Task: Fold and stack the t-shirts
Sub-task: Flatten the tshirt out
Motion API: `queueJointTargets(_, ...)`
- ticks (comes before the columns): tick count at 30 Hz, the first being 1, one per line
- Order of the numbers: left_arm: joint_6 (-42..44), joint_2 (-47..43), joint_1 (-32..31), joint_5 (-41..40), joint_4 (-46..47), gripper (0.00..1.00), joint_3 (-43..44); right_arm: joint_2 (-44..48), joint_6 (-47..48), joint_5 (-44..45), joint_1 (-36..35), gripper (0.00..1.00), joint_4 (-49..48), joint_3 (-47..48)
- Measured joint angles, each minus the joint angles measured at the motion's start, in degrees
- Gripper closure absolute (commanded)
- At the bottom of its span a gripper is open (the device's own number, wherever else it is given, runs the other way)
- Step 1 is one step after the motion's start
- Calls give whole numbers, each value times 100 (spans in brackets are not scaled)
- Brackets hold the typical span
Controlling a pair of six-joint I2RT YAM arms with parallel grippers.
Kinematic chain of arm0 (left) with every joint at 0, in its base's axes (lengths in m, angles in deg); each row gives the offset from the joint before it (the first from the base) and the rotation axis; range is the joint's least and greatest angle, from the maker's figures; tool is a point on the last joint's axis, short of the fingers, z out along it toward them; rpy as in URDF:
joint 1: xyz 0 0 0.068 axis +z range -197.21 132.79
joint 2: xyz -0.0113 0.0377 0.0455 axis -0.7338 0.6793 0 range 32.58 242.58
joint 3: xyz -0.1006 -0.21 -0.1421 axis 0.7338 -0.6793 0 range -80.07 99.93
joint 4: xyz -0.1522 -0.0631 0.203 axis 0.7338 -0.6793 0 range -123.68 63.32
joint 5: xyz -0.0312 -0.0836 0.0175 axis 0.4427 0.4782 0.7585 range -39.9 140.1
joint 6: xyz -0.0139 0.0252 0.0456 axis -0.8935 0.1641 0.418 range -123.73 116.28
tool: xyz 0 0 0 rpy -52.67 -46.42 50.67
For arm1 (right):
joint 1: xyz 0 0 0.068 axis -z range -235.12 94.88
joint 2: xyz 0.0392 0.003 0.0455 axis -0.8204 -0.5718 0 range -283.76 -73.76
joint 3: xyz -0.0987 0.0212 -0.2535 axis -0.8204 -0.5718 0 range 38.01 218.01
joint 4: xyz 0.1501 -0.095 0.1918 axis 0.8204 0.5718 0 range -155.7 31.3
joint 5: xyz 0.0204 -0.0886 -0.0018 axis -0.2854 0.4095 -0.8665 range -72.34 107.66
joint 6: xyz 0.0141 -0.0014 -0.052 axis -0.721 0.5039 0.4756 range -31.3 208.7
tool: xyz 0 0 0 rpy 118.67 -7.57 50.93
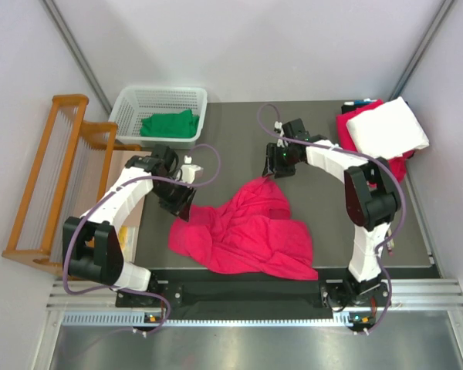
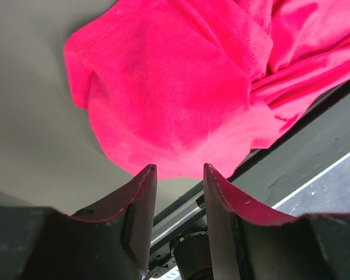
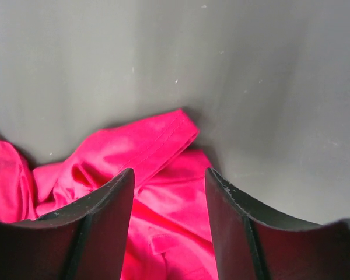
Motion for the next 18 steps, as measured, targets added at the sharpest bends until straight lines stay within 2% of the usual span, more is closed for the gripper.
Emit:
queueJointTargets(8, -76, 264, 0, -120, 151, 46, 0, -387, -4, -72, 37, 53, 13, 61)
queueJointTargets(13, -105, 334, 0, -114, 157, 46, 94, -721, -22, -232, 70, 53, 44, 439)
queueJointTargets(18, -109, 334, 0, -101, 160, 46, 114, -988, -59, -402, 70, 62, 50, 852)
